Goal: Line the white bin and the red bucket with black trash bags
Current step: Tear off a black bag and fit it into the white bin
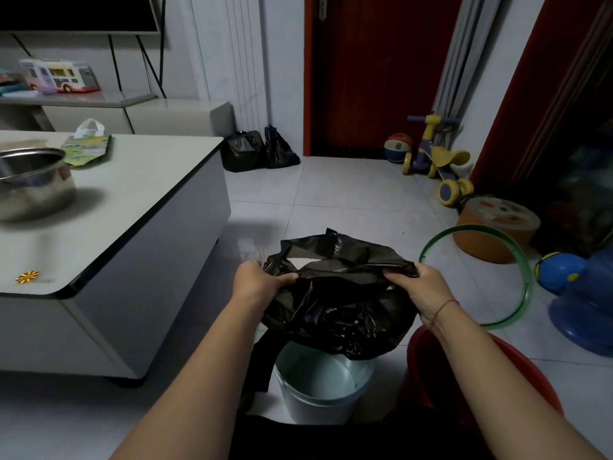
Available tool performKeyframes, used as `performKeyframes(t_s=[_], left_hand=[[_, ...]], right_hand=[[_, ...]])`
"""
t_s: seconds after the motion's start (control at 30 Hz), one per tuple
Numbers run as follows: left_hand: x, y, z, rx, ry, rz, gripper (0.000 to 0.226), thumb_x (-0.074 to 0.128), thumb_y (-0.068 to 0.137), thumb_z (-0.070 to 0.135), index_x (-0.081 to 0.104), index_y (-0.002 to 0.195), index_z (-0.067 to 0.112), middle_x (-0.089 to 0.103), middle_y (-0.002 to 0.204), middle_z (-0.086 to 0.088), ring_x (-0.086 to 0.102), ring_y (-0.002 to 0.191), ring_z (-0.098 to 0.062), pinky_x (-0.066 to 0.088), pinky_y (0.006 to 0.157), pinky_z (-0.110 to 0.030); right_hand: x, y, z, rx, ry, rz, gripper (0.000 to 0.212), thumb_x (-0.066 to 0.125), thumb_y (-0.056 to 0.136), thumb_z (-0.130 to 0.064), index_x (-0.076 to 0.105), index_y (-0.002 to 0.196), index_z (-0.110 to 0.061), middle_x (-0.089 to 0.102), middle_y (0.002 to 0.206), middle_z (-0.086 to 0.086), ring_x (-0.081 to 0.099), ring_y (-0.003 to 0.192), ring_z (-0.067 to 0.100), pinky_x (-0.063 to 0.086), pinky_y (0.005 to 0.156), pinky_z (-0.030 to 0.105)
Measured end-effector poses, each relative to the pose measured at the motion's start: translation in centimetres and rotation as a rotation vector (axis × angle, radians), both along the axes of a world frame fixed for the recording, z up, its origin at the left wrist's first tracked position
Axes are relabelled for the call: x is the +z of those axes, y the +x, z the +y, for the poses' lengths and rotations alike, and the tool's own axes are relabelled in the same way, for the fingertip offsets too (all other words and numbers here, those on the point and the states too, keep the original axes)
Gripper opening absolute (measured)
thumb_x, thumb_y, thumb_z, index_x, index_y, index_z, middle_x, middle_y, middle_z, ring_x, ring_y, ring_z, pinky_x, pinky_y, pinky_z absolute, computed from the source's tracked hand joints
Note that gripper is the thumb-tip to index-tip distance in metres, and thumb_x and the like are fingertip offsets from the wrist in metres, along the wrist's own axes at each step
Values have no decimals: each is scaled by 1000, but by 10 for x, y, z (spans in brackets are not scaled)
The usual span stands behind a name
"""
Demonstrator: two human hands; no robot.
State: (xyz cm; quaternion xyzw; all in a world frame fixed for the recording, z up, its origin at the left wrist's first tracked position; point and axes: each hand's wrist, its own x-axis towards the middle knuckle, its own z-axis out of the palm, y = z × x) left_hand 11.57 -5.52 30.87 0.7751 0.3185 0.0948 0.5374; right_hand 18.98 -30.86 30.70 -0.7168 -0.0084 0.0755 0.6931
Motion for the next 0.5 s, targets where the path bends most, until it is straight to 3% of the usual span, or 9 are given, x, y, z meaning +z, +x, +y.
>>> performKeyframes(t_s=[0.07,0.2,0.3,0.37,0.43,0.5], left_hand=[[1,-3,2,3,37,16,51,90,61,34,71,98,5,74,87,-10,71,82,-26,58,82,-40],[5,-5,1,8,102,27,34,79,76,36,73,88,5,69,70,-5,69,74,-25,57,74,-34],[10,-5,-6,45,-221,-75,27,66,89,29,70,96,4,70,83,-11,68,81,-30,57,79,-40],[14,-6,-11,72,-426,-97,27,56,96,29,66,94,4,68,85,-12,66,78,-29,55,68,-35],[20,-6,-16,93,-461,-91,34,49,99,33,63,98,2,66,83,-11,63,76,-26,50,61,-31],[30,-7,-24,63,-370,-51,44,47,97,44,63,101,3,65,81,-8,62,73,-22,46,56,-29]], right_hand=[[0,0,0,-45,59,4,8,71,80,-6,69,86,-12,71,76,5,67,71,20,56,63,26],[2,2,-1,-126,211,41,9,67,83,-5,67,89,-12,70,79,7,67,70,17,54,53,19],[2,2,1,-121,234,45,9,65,86,-8,65,90,-16,69,86,8,67,77,20,54,57,22],[3,2,5,-93,204,42,9,61,90,-12,64,98,-13,68,93,9,66,83,22,52,59,23],[6,0,11,-38,212,62,21,59,92,-18,62,109,-6,68,99,13,66,89,25,53,63,25],[11,-4,17,95,282,111,30,62,89,-28,64,108,-5,71,99,14,69,90,26,55,69,29]])
